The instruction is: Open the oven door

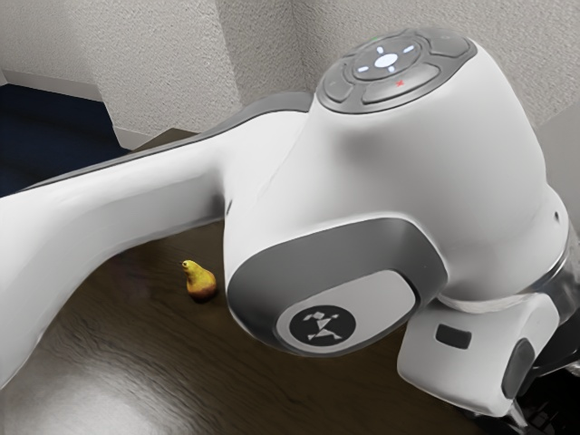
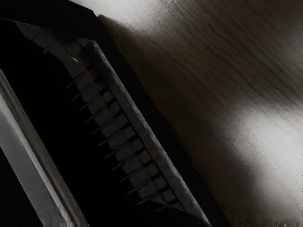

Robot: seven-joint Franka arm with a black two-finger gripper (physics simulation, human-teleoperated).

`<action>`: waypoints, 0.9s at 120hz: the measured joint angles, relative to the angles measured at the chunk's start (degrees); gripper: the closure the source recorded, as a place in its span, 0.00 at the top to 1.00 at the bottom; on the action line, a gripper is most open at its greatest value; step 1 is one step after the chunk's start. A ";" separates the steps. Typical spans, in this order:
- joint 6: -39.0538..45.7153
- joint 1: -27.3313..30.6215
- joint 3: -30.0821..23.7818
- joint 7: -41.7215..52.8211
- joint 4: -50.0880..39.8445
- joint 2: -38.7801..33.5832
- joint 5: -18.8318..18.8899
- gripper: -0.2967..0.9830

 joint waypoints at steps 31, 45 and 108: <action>0.22 0.67 0.29 -2.97 -1.48 -0.32 -0.14 0.77; 0.89 1.12 1.42 -4.08 -4.42 -1.88 -0.31 0.77; -32.55 8.65 36.57 -33.10 23.91 6.38 -3.74 0.76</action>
